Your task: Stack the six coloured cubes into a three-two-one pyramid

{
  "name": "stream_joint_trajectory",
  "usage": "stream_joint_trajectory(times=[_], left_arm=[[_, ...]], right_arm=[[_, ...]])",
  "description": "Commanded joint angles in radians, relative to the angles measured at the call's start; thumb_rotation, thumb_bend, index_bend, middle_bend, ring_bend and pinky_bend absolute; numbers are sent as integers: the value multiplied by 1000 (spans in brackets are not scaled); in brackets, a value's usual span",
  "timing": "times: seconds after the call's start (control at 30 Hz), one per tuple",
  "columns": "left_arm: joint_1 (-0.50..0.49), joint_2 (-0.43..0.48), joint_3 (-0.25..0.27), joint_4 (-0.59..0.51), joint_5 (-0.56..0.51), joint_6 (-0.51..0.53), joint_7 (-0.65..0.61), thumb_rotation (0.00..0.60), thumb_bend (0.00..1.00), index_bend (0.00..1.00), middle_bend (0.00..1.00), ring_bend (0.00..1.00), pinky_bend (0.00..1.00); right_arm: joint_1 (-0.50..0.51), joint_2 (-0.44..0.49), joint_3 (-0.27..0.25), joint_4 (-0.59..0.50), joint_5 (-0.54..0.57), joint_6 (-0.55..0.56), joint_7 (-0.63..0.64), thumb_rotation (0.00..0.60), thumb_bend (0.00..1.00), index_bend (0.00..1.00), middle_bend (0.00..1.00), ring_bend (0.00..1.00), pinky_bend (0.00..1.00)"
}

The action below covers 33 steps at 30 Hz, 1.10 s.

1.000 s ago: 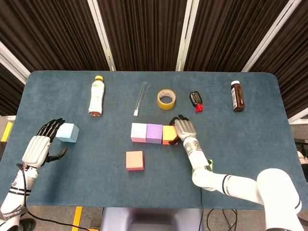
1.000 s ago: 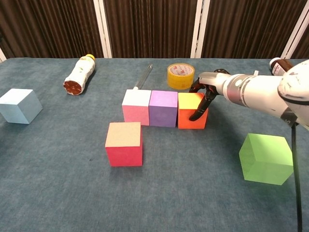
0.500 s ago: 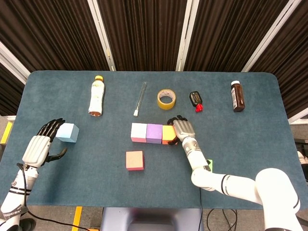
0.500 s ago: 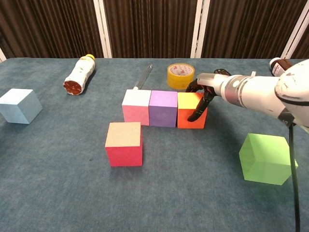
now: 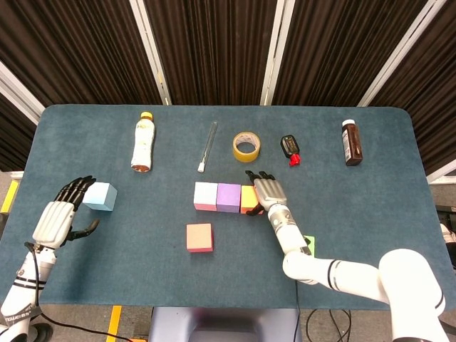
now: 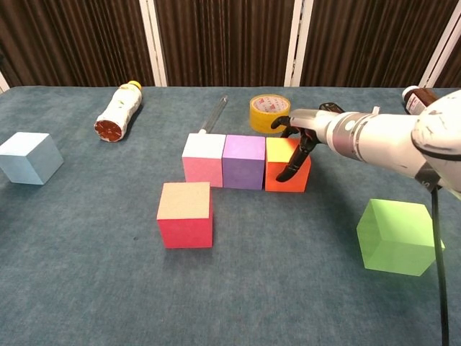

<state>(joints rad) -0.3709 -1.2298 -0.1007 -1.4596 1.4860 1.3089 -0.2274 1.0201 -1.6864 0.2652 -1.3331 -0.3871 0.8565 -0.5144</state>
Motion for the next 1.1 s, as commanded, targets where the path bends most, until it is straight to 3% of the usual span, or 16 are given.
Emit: stream_joint_trajectory(times=[0.03, 0.83, 1.1], left_arm=[[1, 0, 0, 0, 0, 0, 0, 600, 334, 32, 33, 0, 112], [-3, -7, 2, 19, -3, -12, -12, 600, 335, 32, 32, 0, 112], [-4, -4, 1, 12, -4, -12, -6, 600, 335, 32, 28, 0, 112]], right_arm=[[-1, 1, 3, -5, -5, 4, 5, 600, 244, 127, 265, 126, 189], [13, -32, 14, 26, -17, 7, 7, 600, 244, 118, 249, 121, 188], [-34, 45, -7, -75, -96, 41, 27, 600, 245, 112, 247, 119, 185]])
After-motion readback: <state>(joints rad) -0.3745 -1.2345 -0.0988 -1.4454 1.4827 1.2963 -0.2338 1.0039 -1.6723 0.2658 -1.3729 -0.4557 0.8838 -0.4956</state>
